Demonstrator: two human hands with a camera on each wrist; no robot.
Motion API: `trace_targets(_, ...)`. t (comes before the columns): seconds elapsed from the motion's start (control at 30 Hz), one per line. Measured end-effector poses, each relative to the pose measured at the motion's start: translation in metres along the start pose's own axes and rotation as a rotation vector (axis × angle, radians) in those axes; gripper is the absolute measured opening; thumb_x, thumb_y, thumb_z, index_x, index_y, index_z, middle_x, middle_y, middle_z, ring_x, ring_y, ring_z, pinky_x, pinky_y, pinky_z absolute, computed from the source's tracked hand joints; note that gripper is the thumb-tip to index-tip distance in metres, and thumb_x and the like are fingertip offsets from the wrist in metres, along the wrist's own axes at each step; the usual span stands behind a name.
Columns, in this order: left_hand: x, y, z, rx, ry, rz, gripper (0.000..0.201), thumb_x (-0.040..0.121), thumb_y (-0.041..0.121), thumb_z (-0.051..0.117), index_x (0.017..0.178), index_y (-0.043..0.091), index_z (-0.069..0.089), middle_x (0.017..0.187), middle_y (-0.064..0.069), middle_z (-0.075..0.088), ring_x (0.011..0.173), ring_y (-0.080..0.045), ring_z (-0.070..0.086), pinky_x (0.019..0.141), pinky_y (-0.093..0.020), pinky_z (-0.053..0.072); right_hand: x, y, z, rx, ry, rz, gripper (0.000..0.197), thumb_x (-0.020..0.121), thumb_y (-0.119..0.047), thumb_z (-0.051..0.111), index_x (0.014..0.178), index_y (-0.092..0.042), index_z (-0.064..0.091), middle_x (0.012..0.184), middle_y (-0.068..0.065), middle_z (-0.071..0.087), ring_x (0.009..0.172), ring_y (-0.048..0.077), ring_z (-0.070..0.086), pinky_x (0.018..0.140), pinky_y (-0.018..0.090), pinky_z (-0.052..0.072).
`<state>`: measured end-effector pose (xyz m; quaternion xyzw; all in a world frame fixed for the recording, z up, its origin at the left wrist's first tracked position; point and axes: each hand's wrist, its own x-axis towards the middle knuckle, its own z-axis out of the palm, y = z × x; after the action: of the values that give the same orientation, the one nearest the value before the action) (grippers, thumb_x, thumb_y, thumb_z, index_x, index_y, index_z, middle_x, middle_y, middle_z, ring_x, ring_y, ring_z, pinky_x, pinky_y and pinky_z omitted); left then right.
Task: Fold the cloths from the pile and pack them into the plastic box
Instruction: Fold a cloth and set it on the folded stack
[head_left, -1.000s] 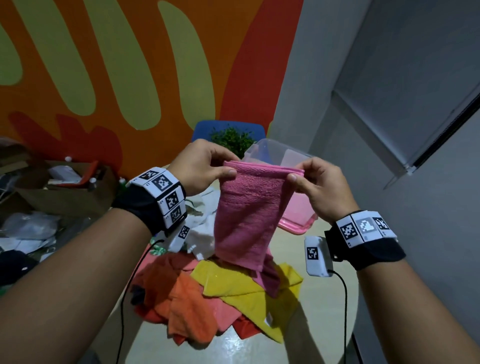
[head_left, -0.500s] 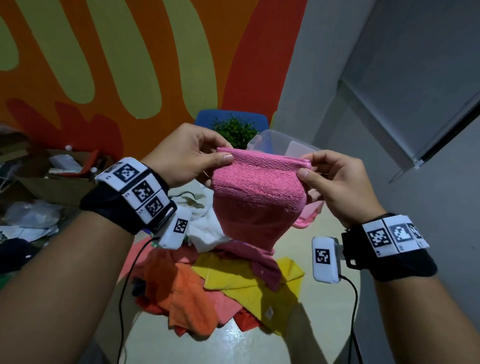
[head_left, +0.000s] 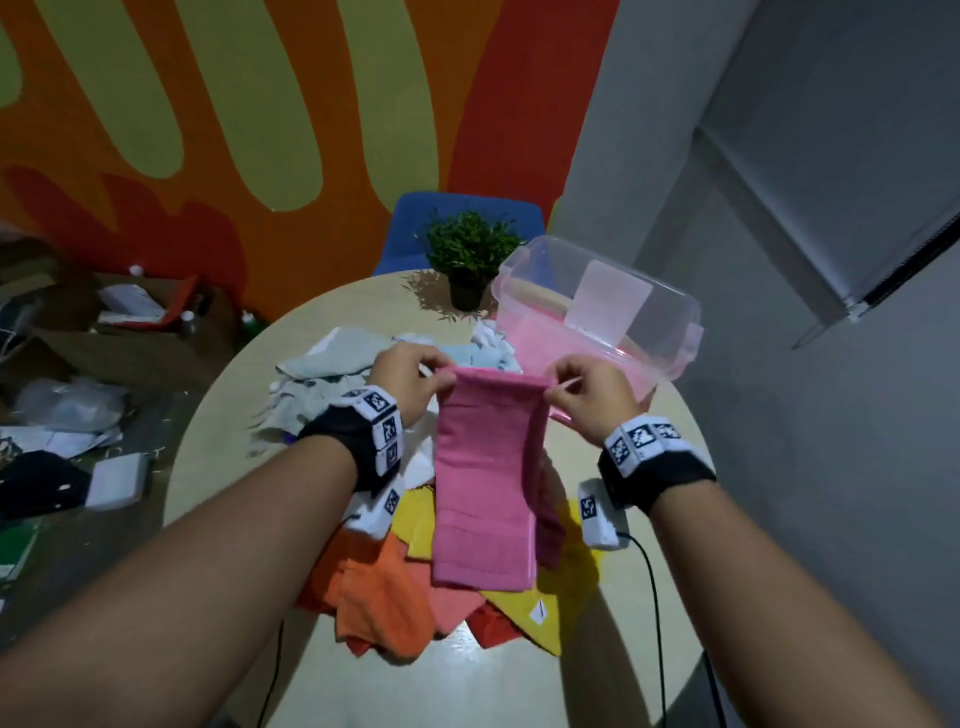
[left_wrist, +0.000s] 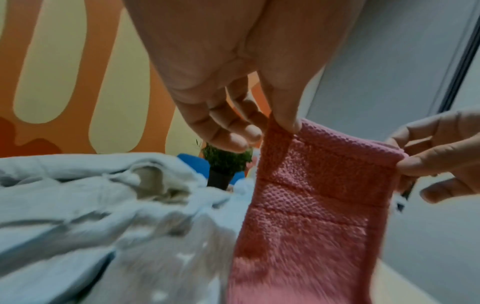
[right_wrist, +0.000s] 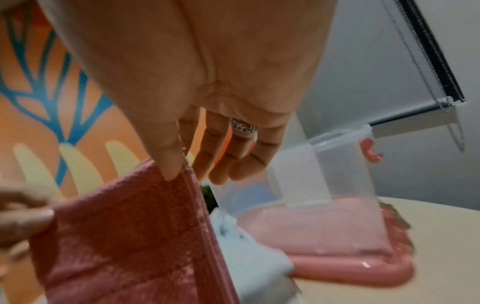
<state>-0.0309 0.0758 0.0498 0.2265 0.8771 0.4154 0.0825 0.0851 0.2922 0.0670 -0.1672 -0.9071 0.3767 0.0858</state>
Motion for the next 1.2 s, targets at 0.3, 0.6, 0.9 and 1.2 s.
trace_targets(0.3,-0.066,-0.039,0.032,0.184,-0.751,-0.021,0.015,0.071,0.016,0.089,0.08,0.012,0.078,0.061,0.014,0.067,0.057,0.002,0.061,0.061,-0.018,0.051,-0.072,0.068,0.05,-0.199,-0.533,0.107,0.027,0.066,0.002,0.076,0.066,-0.025,0.069,0.063,-0.015,0.064,0.054,-0.008,0.055,0.057,0.009,0.043)
trace_targets(0.6,-0.082,-0.041,0.048,0.213,-0.887,-0.065,0.018,0.07,0.021,0.09,0.08,0.012,0.079,0.057,0.012,0.065,0.053,-0.002,0.057,0.053,-0.016,0.044,-0.09,0.088,0.065,-0.224,-0.698,0.14,0.031,0.067,-0.001,0.08,0.067,-0.03,0.068,0.073,-0.015,0.065,0.068,0.002,0.06,0.066,0.017,0.049)
trace_targets(0.9,-0.051,-0.066,0.071,0.384,-0.375,-0.101,0.055,0.092,0.035,0.066,0.14,0.015,0.05,0.139,-0.008,0.051,0.126,-0.032,0.049,0.106,-0.035,0.04,-0.065,0.087,0.088,-0.301,-0.309,0.203,0.056,0.073,-0.036,0.081,0.122,-0.021,0.058,0.119,0.002,0.059,0.112,0.023,0.056,0.098,0.038,0.049)
trace_targets(1.2,-0.042,-0.078,0.08,0.288,-0.439,-0.104,0.017,0.084,0.027,0.074,0.096,0.016,0.073,0.099,-0.006,0.066,0.099,-0.028,0.061,0.08,-0.027,0.046,-0.044,0.093,0.102,-0.152,-0.273,0.241,0.018,0.075,-0.02,0.077,0.091,-0.017,0.067,0.093,0.002,0.068,0.09,0.023,0.063,0.072,0.025,0.044)
